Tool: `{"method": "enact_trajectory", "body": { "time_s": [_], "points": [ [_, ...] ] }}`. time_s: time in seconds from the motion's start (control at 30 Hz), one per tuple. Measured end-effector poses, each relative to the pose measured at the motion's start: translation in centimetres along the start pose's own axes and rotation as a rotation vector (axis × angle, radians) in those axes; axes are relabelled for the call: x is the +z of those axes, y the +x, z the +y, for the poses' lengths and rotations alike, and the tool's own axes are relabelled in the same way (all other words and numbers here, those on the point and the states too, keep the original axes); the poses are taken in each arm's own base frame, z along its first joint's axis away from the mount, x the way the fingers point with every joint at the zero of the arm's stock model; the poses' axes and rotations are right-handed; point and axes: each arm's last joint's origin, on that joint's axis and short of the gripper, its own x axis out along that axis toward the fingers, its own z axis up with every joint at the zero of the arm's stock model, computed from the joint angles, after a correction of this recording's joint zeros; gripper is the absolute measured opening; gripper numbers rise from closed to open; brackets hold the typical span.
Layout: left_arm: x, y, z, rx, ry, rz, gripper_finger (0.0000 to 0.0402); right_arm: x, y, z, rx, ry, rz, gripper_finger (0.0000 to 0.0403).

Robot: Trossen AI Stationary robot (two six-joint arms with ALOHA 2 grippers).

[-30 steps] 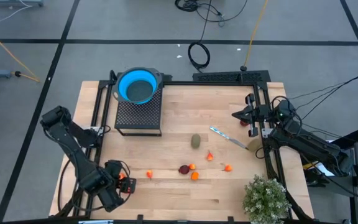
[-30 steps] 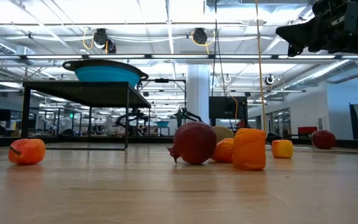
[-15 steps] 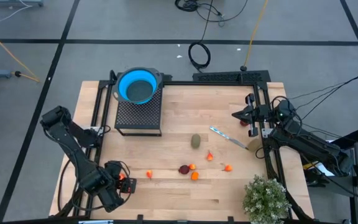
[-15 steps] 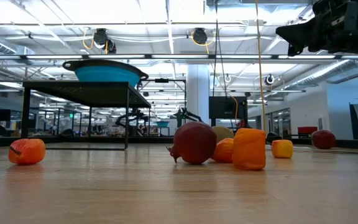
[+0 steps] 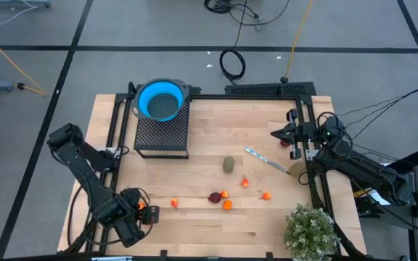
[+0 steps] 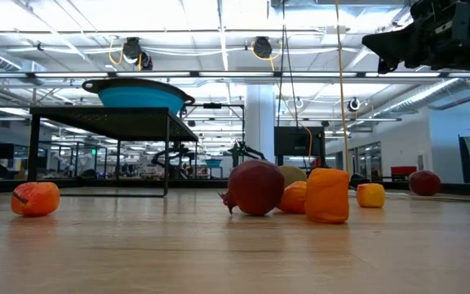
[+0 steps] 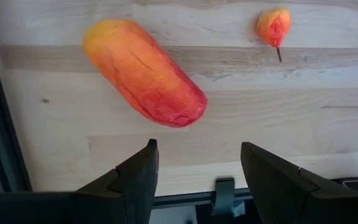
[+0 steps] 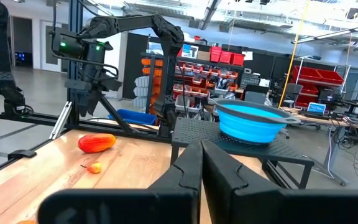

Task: Pick & Place Fruit
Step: Put the orange mango into the blue strainer bowl on the shelf

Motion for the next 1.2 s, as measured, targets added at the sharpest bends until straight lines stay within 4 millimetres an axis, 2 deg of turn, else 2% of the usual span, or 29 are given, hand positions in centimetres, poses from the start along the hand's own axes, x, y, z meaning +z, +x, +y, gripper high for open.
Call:
{"method": "enact_trajectory", "body": {
  "time_s": [0.33, 0.57, 0.7, 0.83, 0.97, 1.2],
  "points": [
    [0.3, 0.1, -0.3, 0.003, -0.039, -0.002, 0.0235, 0.0, 0.0, 0.0, 0.001, 0.0, 0.0, 0.0],
    [0.5, 1.2, -0.4, 0.034, -0.062, 0.035, 0.0305, 0.2, 0.0, 0.3, 0.104, -0.022, -0.016, 0.0],
    [0.6, 1.6, 0.0, 0.115, -0.102, 0.071, 0.0346, 0.4, 0.0, 0.3, 0.105, -0.035, -0.034, 0.0],
    [0.7, 1.9, 0.1, 0.125, -0.111, 0.062, 0.0372, 0.5, 0.0, 0.3, 0.105, -0.042, -0.038, 0.0],
    [1.0, 2.8, 0.0, 0.119, -0.129, 0.069, 0.0382, 0.4, 0.0, 0.3, 0.104, -0.048, -0.034, 0.0],
    [1.1, 4.4, 0.0, 0.08, -0.137, 0.11, 0.0377, -0.3, 0.0, 0.3, 0.105, -0.068, 0.02, 0.0]
  ]
}}
